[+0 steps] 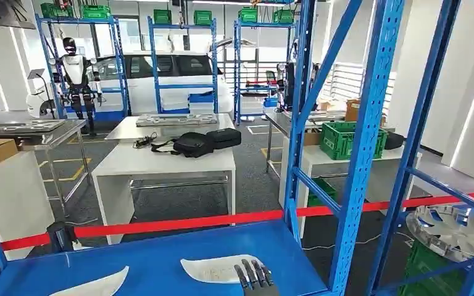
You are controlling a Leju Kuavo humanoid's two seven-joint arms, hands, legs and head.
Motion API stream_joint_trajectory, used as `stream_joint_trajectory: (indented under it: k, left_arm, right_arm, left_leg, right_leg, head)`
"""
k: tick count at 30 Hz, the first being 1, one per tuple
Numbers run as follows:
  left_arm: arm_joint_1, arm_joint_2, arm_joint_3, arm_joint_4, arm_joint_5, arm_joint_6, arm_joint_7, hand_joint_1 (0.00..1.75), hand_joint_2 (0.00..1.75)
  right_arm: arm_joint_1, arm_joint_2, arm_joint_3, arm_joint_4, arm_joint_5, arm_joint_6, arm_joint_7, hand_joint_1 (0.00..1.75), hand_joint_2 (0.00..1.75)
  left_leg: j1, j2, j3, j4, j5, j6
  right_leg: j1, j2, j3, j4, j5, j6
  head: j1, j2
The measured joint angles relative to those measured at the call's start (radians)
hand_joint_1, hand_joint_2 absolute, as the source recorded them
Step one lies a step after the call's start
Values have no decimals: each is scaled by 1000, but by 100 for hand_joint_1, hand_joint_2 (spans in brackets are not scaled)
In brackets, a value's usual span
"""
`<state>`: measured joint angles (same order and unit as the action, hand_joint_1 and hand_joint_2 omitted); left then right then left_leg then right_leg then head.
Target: Take the parts from the cabinet and place them on the table.
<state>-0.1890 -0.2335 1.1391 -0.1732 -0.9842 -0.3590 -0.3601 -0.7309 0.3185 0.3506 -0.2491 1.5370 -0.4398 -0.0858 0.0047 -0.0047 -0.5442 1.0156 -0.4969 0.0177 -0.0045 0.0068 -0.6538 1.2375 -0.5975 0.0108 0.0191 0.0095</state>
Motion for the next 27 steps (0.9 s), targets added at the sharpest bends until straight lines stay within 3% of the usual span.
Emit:
stream_joint_trajectory:
  k: [1, 2, 3, 5, 6, 7, 8, 9, 11, 12, 13, 14, 16, 17, 18, 19, 21, 22, 23, 24, 25, 26, 27]
  left_arm:
    - [1, 0, 0, 0, 0, 0, 1, 0, 0]
    - [2, 0, 0, 0, 0, 0, 3, 0, 0]
    - [3, 0, 0, 0, 0, 0, 5, 0, 0]
    - [3, -1, 0, 0, 0, 0, 6, 0, 0]
    - [3, -2, 0, 0, 0, 0, 6, 0, 0]
    - [5, -2, 0, 1, 0, 0, 5, 0, 0]
    - [2, -2, 0, 2, 0, 0, 3, 0, 0]
    - [2, -2, 0, 1, 0, 0, 1, 0, 0]
    - [2, -2, 0, 2, 0, -1, -3, 0, 0]
    - [3, -2, 0, 1, 0, -2, -6, 0, 0]
    - [1, -3, 0, 1, 0, -2, -10, 0, 0]
    - [0, -3, 0, 2, 0, -3, -10, 0, 0]
    - [1, -3, 0, 2, 0, -3, -10, 0, 0]
    - [5, -3, 0, 2, 0, -3, -10, 0, 0]
    - [8, -2, 0, 2, 0, -3, -10, 0, 0]
    - [10, 0, 0, 2, 0, -3, -9, 0, 0]
    - [10, 2, 0, 1, 0, -2, -9, 0, 0]
    - [16, 0, 0, 3, 0, -2, -9, 0, 0]
    - [13, 0, 0, 4, 0, -1, -8, 0, 0]
    - [10, -1, 0, 4, 0, 0, -8, 0, 0]
    - [15, -1, 0, 4, 0, 0, -9, 0, 0]
    - [17, -2, 1, 5, 0, 0, -10, 0, 0]
    - [16, -3, 1, 5, 0, 0, -10, 0, 0]
  right_arm:
    - [4, -1, 0, 0, -1, 0, 2, 0, 0]
    - [9, -2, 0, 0, -2, 0, 3, 0, 0]
    - [12, -4, 0, 0, -5, 0, 2, 0, 0]
    - [12, -5, 0, 0, -7, 0, 2, 0, 0]
    - [12, -5, 0, 0, -7, -1, 1, 0, 0]
    - [14, -6, 0, 1, -6, 0, 1, 0, 0]
    - [13, -8, 2, 2, -6, 1, 0, 0, 0]
    - [15, -8, 4, 0, -6, 0, 0, 0, 0]
    - [10, -7, 6, 0, -8, -1, 0, 0, 0]
    - [9, -3, 8, -2, -7, -2, -2, 0, 0]
    - [8, -2, 8, -2, -8, -2, -2, 0, 0]
    - [5, -2, 9, -2, -8, -2, -3, 0, 0]
    - [8, -2, 9, -2, -8, -2, -3, 0, 0]
    - [11, -2, 9, -2, -8, -2, -3, 0, 0]
    - [13, -2, 9, -2, -8, -2, -3, 0, 0]
    - [14, -2, 9, -2, -9, -2, -3, 0, 0]
    - [14, -2, 9, -2, -16, -2, -4, 0, 0]
    - [15, -2, 9, -1, -19, -1, -4, 0, 0]
    - [14, -1, 9, 0, -21, 0, -4, 0, 0]
    - [16, -1, 9, 0, -24, 1, -4, 0, 0]
    - [19, -2, 9, 0, -26, 0, -5, 0, 0]
    - [22, -2, 9, 0, -28, 0, -6, 0, 0]
    - [23, -2, 9, 0, -29, 0, -5, 0, 0]
  left_leg:
    - [-1, -1, 4, 0, -7, 1]
    - [-2, -2, 10, 0, -14, 1]
    - [-2, -3, 19, 0, -22, 0]
    - [-5, -5, 44, 0, -41, -2]
    - [-5, -5, 58, 0, -53, -4]
    - [-4, -5, 62, 0, -62, -8]
    - [-4, -9, 62, -1, -68, -18]
    - [-2, -6, 64, -6, -76, -25]
    - [-5, -6, 86, 1, -73, -37]
    - [-3, -5, 80, 14, -80, -41]
    - [-4, -3, 61, 62, -76, -48]
    - [-1, -2, 19, 130, -83, -57]
    - [5, -2, -84, 261, -140, -70]
    - [7, -2, -121, 294, -158, -71]
    - [10, -1, -140, 287, -149, -70]
    - [13, -1, -139, 241, -105, -72]
    - [19, 1, -106, 92, 28, -81]
    - [26, 4, -105, 31, 88, -90]
    - [15, 6, -104, 15, 40, -77]
    - [15, 4, -99, 29, 63, -58]
    - [20, 2, -102, 26, 67, -54]
    - [20, 1, -102, 25, 67, -55]
    - [20, -2, -103, 25, 67, -55]
  right_leg:
    - [0, 0, -47, 61, -23, 2]
    - [0, 0, -79, 86, -23, 4]
    - [0, 0, -89, 64, 3, 2]
    - [1, 0, -56, -72, 101, -5]
    - [4, 0, -31, -162, 169, -18]
    - [10, -1, -30, -178, 187, -30]
    - [17, -2, -29, -195, 150, -31]
    - [18, -1, -21, -192, 176, -36]
    - [14, 1, -5, -199, 160, -48]
    - [5, 2, 14, -207, 158, -51]
    - [3, 1, 29, -210, 150, -57]
    - [1, 1, 39, -212, 143, -60]
    - [-2, 0, 53, -212, 125, -59]
    - [-3, 1, 62, -212, 116, -58]
    - [-6, 2, 74, -211, 107, -56]
    - [-9, 4, 90, -211, 95, -52]
    - [-18, 4, 120, -208, 71, -39]
    - [-15, 3, 119, -206, 62, -31]
    - [-13, 6, 122, -200, 59, -25]
    - [-9, 7, 115, -200, 56, -20]
    - [-7, 6, 117, -201, 50, -21]
    - [-7, 6, 120, -209, 53, -34]
    - [-6, 6, 120, -213, 52, -38]
  head:
    - [0, 0]
    - [1, 0]
    - [1, 0]
    - [3, 0]
    - [3, 0]
    - [2, 0]
    - [4, -2]
    - [0, 1]
    - [1, -1]
    - [2, 1]
    - [-1, -1]
    - [-2, 0]
    - [-3, 0]
    - [-3, 0]
    - [-3, 0]
    - [-3, 0]
    - [-3, 0]
    - [-6, 0]
    - [-8, -3]
    - [-5, 0]
    - [-3, 0]
    - [-3, 0]
    - [-2, 0]
